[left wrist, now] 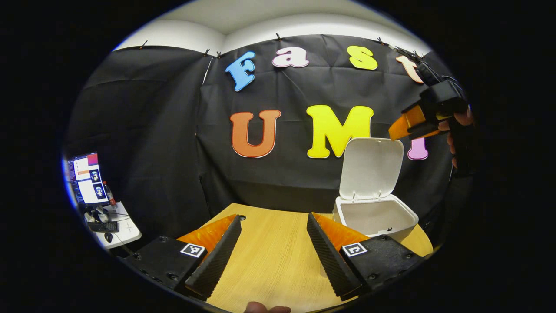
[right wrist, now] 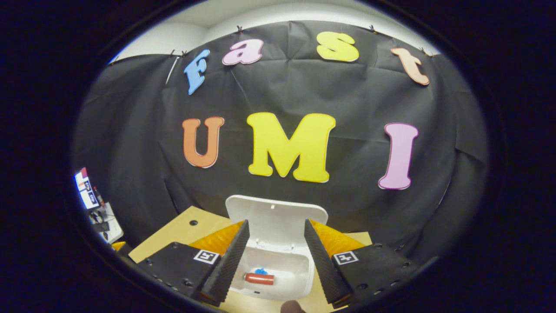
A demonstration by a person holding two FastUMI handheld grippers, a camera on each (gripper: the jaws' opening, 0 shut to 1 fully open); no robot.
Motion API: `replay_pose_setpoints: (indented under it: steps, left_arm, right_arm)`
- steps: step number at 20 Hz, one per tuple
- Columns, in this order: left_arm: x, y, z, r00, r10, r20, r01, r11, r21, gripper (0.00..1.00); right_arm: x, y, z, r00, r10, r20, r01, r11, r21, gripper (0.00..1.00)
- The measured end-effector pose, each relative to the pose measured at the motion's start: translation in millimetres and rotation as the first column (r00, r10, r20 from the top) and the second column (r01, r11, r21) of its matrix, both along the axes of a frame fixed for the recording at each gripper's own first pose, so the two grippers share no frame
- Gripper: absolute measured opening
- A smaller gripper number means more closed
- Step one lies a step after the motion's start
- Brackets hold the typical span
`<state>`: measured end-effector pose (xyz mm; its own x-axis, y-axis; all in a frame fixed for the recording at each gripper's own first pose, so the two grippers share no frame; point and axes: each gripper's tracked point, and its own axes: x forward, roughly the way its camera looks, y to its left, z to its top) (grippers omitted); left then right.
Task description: Press the lid of the desktop garbage bin to open it, pick up the crumpled paper on the desktop and throw it into the bin, then pick up the pop can on the desktop and drop it into the bin, and finally close the garbage bin lid.
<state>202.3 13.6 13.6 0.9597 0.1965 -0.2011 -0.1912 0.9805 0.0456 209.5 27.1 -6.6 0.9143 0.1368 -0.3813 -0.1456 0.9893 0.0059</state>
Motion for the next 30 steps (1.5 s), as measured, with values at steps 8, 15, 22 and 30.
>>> replay_pose_setpoints:
  steps: [8,15,22,30]
  left_arm:
    - [-3,24,9,0.998,0.056,0.021,-0.057,0.998,0.031,0.99]
    - [-14,47,11,0.991,0.134,0.025,-0.135,0.99,0.029,0.98]
    - [-24,46,16,0.989,0.144,0.042,-0.145,0.989,0.026,0.98]
    - [-37,29,17,0.996,0.079,0.048,-0.08,0.997,0.024,0.98]
  right_arm:
    - [53,8,1,0.996,-0.085,0.031,0.085,0.996,-0.003,0.81]
    - [82,7,-16,0.993,-0.12,0.006,0.12,0.992,-0.034,0.84]
    - [64,8,-21,0.992,-0.116,-0.044,0.117,0.993,0.014,0.82]
    - [3,-2,-71,0.976,-0.12,-0.183,0.127,0.992,0.023,0.87]
